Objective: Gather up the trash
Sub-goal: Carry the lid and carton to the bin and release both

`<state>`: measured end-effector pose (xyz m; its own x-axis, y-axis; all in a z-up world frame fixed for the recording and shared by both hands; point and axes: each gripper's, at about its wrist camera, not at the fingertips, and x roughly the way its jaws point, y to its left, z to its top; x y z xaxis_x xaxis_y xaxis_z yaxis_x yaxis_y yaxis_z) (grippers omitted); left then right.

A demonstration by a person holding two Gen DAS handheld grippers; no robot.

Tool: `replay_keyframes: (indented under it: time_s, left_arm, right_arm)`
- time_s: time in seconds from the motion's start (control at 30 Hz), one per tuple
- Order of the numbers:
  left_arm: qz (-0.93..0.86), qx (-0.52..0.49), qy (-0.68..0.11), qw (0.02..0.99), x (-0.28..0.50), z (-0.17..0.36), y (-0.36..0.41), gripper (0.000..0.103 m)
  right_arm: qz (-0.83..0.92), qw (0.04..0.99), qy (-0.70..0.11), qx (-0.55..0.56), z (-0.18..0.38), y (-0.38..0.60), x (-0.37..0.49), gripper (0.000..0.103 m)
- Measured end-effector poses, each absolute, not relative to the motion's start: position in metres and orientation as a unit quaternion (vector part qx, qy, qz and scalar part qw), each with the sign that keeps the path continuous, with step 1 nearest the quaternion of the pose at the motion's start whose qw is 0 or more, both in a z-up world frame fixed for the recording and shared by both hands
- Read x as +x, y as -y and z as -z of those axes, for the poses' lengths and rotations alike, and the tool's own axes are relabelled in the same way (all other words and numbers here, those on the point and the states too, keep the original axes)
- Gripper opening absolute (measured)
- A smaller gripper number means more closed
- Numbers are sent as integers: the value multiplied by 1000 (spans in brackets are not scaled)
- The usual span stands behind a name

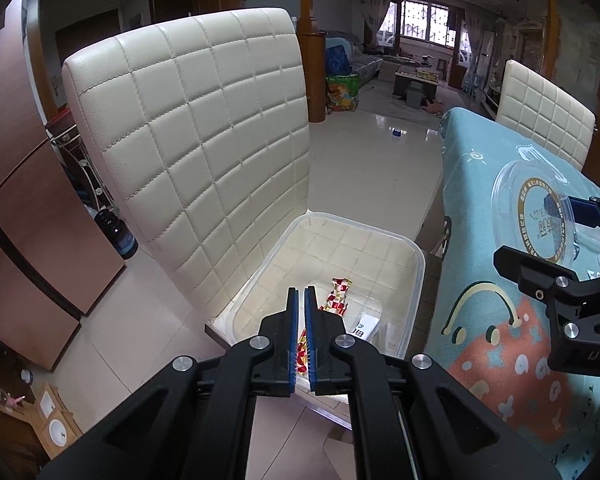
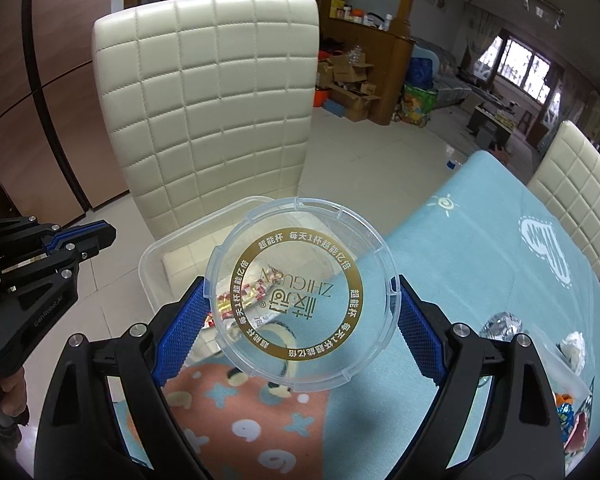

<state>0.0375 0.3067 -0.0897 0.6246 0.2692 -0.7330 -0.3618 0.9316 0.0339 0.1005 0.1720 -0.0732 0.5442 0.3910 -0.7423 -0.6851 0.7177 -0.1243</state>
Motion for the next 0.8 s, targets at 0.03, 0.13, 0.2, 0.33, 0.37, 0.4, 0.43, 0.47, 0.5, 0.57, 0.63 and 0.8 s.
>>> replay_keyframes:
  time_s: [0.03, 0.13, 0.2, 0.33, 0.37, 0.4, 0.43, 0.47, 0.5, 0.57, 0.63, 0.8]
  left_arm:
    - [-176, -60, -397, 899, 37, 90, -307, 4]
    - [-181, -64, -402, 895, 38, 91, -309, 4]
    - [-184, -65, -402, 895, 38, 92, -309, 4]
    - [-186, -61, -400, 896, 37, 89, -305, 5]
    - [-184, -60, -398, 896, 37, 89, -303, 5]
    - [-181, -60, -396, 898, 36, 87, -301, 5]
    - [-180, -59, -395, 899, 36, 86, -300, 5]
    - [-180, -55, -394, 900, 35, 85, -296, 5]
    - [-180, -51, -395, 899, 36, 84, -294, 5]
    - [-174, -42, -396, 901, 37, 82, -285, 5]
    - [-178, -37, -399, 899, 39, 81, -278, 9]
    - [-163, -9, -353, 921, 35, 63, -243, 82]
  right_arm:
    - [-314, 855, -358, -206, 73, -173, 100, 92]
    - [-308, 860, -351, -203, 71, -171, 100, 97]
    - [-304, 862, -353, -202, 71, -168, 101, 97]
    - [-295, 860, -373, -185, 74, -157, 109, 97]
    - [-294, 859, -379, -178, 75, -153, 110, 97]
    - [-294, 859, -383, -173, 75, -151, 111, 97]
    - [-292, 858, -387, -167, 75, -147, 112, 97]
    - [-292, 859, -390, -162, 75, -143, 112, 97]
    - [-292, 859, -390, -160, 74, -141, 111, 97]
    - [-291, 861, -386, -158, 72, -135, 106, 97]
    - [-290, 864, -377, -162, 69, -128, 100, 97]
    - [-268, 878, -356, -171, 62, -99, 85, 97]
